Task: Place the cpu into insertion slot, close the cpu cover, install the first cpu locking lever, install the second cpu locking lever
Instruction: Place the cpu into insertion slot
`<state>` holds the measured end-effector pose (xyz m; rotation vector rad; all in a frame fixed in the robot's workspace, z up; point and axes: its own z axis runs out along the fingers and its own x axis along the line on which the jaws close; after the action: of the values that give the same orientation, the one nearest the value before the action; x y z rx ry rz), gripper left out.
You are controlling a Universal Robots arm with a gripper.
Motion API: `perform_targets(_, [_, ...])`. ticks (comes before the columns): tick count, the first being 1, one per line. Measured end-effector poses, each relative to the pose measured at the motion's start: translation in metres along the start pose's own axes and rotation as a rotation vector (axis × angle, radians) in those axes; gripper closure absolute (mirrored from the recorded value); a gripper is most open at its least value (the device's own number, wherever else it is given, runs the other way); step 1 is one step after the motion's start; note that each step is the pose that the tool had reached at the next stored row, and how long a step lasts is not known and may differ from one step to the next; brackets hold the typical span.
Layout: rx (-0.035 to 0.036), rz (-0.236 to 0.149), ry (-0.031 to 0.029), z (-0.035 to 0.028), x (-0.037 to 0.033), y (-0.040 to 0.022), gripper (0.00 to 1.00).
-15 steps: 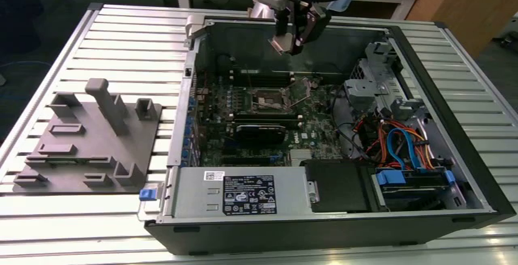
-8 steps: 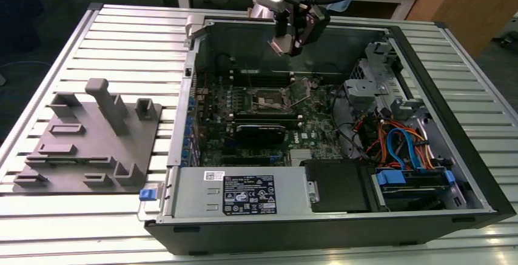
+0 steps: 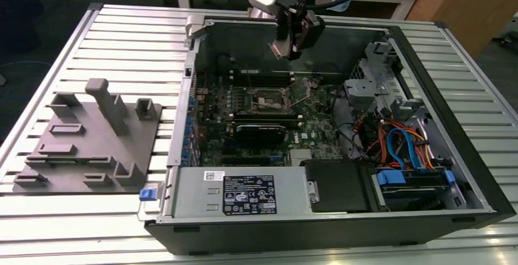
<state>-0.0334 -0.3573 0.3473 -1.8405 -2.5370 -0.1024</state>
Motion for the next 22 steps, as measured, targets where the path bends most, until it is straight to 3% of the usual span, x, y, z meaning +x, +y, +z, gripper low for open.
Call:
perform_targets(5, [-0.0013, 0.035, -0.0021, 0.0009, -0.0001, -0.0001, 0.46])
perform_targets(15, [-0.0014, 0.037, -0.0025, 0.0012, 0.0000, -0.0003, 0.46])
perform_targets(22, [-0.0001, 0.052, -0.0096, 0.0019, 0.0000, -0.0004, 0.46])
